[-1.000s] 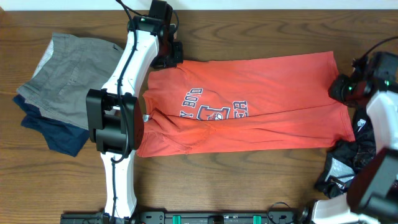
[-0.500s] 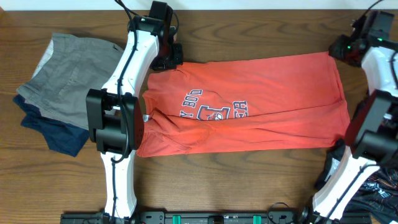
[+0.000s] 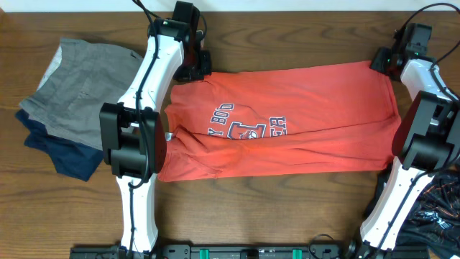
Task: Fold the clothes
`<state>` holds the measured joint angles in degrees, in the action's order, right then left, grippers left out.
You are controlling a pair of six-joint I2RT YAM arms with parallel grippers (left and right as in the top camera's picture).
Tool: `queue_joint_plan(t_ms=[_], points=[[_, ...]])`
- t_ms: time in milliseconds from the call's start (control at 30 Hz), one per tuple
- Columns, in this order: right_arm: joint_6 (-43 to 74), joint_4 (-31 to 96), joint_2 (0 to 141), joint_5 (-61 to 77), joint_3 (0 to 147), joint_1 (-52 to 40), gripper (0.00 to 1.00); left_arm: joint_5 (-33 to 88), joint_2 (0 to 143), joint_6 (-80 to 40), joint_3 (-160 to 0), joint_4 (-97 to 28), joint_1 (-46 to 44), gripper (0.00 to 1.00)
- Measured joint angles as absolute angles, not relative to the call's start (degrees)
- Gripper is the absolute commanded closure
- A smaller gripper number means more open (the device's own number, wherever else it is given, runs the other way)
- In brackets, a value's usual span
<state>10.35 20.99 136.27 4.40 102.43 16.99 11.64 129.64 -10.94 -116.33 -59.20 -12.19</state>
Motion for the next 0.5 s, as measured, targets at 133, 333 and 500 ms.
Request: queue_joint_plan(t_ms=[133,333,500], points=[[10.5,20.8,136.6,4.2,102.4,17.0,0.99,11.6,129.6,-10.9,-116.3,-59.2,-12.2,0.94],[10.5,22.8,136.6,4.3,102.8,17.0,0.99,11.6,129.6,-10.9,-116.3,-60.1,-12.2,0.94],[10.5,29.3,135.1,3.9,103.4,17.2,0.99,11.6,129.6,-10.9,-116.3,-63.2,-12.2,0.94]])
